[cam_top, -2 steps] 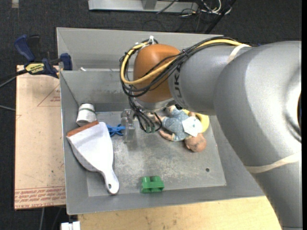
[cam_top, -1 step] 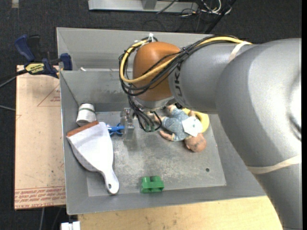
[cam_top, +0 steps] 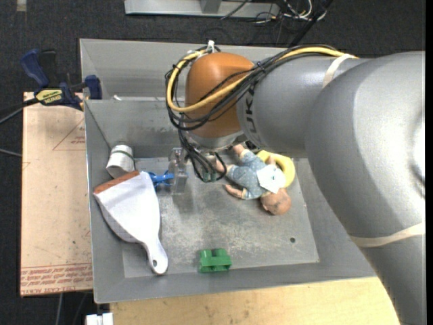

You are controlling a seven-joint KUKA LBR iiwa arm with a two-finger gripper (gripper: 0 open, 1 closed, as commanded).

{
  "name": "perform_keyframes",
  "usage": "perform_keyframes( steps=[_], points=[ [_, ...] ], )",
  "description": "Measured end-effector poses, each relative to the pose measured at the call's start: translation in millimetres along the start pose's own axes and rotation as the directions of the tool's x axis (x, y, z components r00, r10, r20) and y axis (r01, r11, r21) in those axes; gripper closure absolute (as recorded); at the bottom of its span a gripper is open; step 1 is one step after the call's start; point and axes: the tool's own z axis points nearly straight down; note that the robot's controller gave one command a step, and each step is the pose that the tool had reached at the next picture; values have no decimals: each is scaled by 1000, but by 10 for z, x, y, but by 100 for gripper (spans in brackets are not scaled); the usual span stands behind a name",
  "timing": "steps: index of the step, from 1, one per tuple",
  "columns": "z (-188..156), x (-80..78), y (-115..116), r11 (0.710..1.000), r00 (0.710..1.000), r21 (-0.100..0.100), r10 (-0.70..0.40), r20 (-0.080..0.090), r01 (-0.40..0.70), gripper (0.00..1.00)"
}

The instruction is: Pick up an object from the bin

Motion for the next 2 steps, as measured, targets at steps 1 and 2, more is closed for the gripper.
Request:
perform_keyframes(
  steps=[1, 2],
  points=[
    [-83, 1, 18, 1000, 1000, 0, 0, 1, 0, 100],
    [-39, -38, 29, 1000, 1000, -1, -6, 2, 6, 100]
  ],
)
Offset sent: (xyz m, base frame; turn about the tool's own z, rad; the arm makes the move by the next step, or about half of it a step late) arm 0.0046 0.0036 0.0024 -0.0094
